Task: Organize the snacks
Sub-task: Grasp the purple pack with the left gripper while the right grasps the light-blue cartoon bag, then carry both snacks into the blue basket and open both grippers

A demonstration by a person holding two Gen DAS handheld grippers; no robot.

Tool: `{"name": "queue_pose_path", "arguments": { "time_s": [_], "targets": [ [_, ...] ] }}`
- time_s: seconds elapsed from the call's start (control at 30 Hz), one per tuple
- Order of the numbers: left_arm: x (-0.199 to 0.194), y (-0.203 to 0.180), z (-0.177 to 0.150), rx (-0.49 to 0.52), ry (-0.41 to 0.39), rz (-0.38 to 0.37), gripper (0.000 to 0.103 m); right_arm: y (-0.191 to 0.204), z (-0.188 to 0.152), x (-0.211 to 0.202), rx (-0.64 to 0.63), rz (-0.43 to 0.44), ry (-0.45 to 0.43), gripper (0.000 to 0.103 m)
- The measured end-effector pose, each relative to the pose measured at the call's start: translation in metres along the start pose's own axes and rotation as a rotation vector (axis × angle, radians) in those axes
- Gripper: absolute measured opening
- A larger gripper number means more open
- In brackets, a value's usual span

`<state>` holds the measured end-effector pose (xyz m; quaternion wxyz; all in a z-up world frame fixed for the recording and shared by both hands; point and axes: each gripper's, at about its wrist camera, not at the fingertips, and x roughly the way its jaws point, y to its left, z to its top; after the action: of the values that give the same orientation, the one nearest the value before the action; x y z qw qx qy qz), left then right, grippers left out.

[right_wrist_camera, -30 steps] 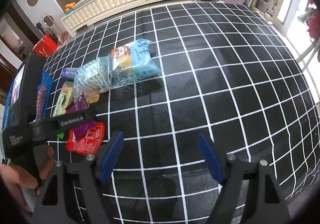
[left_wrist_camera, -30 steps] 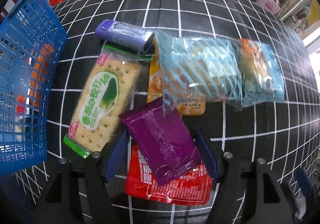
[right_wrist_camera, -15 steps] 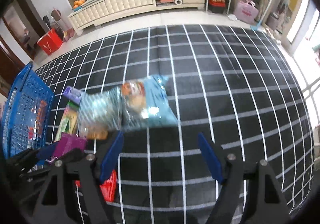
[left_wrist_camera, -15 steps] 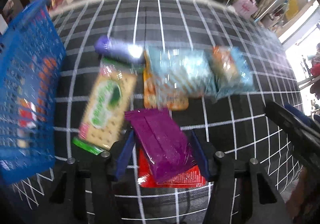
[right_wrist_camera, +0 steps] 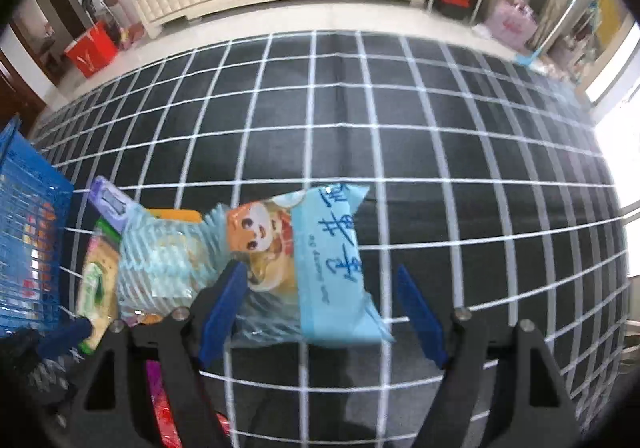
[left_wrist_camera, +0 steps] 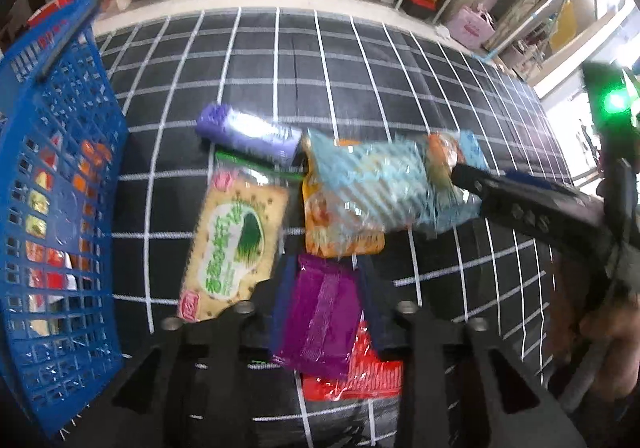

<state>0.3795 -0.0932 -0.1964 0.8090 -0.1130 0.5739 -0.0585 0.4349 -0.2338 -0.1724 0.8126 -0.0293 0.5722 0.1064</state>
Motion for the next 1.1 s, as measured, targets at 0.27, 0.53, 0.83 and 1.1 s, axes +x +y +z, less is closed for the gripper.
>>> {"name": "queue_pose_path", "arguments": {
  "time_s": [0.27,0.53,0.83,1.1],
  "targets": [
    [0.008,-0.012,-0.013,0.113,0.052,0.001,0.04,-0.003,0.008,0.017,0.009,0.083,0.039,0.077],
    [0.033,-0.038,-0.02,0.273,0.095,0.068,0.049,-0.018,-0.013,0.006,0.056,0.129,0.008,0.051],
    [0.045,-0.037,-0.02,0.279,0.111,0.106,0.054,-0.041,-0.047,-0.024,0.102,0.188,-0.018,0.04],
    [0.053,-0.066,-0.044,0.363,0.1,0.118,0.044,-0.025,-0.065,-0.048,0.1,0.204,-0.047,0.039]
  ]
}}
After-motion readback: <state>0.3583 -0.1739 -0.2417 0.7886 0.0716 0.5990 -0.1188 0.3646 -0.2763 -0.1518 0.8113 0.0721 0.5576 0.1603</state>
